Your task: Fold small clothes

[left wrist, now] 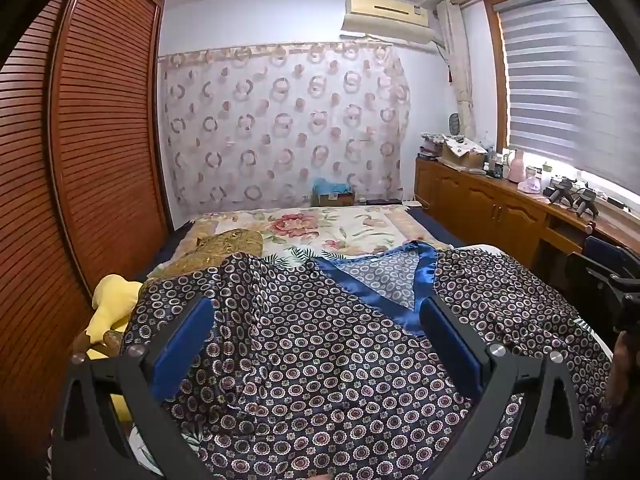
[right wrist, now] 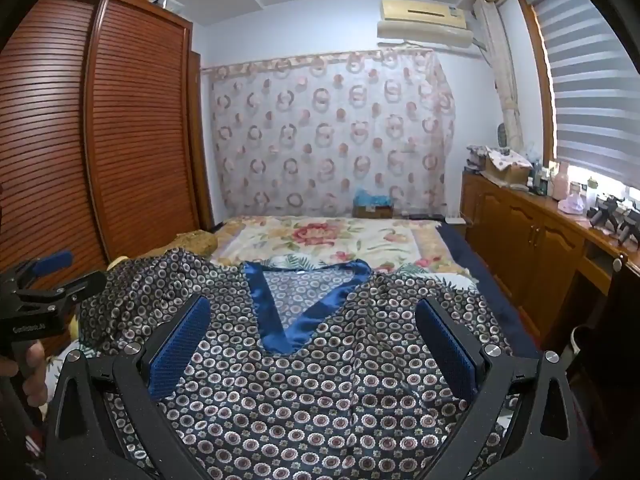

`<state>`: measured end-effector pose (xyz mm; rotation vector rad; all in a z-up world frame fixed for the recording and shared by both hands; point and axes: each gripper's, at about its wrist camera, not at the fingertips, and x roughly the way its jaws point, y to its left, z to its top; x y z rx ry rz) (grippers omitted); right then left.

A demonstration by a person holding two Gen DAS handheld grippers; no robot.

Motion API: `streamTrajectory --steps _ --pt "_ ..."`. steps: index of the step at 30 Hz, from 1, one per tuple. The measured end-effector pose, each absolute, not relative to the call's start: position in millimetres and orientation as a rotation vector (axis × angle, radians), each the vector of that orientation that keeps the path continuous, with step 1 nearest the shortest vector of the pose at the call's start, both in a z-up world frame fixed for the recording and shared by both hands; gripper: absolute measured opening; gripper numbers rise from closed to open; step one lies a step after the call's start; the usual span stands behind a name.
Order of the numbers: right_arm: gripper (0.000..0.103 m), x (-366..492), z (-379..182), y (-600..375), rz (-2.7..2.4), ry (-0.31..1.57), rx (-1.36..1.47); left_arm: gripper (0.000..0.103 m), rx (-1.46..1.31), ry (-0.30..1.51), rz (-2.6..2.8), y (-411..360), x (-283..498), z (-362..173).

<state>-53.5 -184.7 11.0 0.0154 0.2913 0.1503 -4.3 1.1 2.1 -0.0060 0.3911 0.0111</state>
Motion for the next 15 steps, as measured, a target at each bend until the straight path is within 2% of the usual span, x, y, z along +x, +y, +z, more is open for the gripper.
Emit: streamTrajectory --steps 15 --pt "0.103 -57.5 11.5 -182.1 0.143 0.283 0.017 0.103 -0.004 0.388 0.01 1.4 -7.1 5.0"
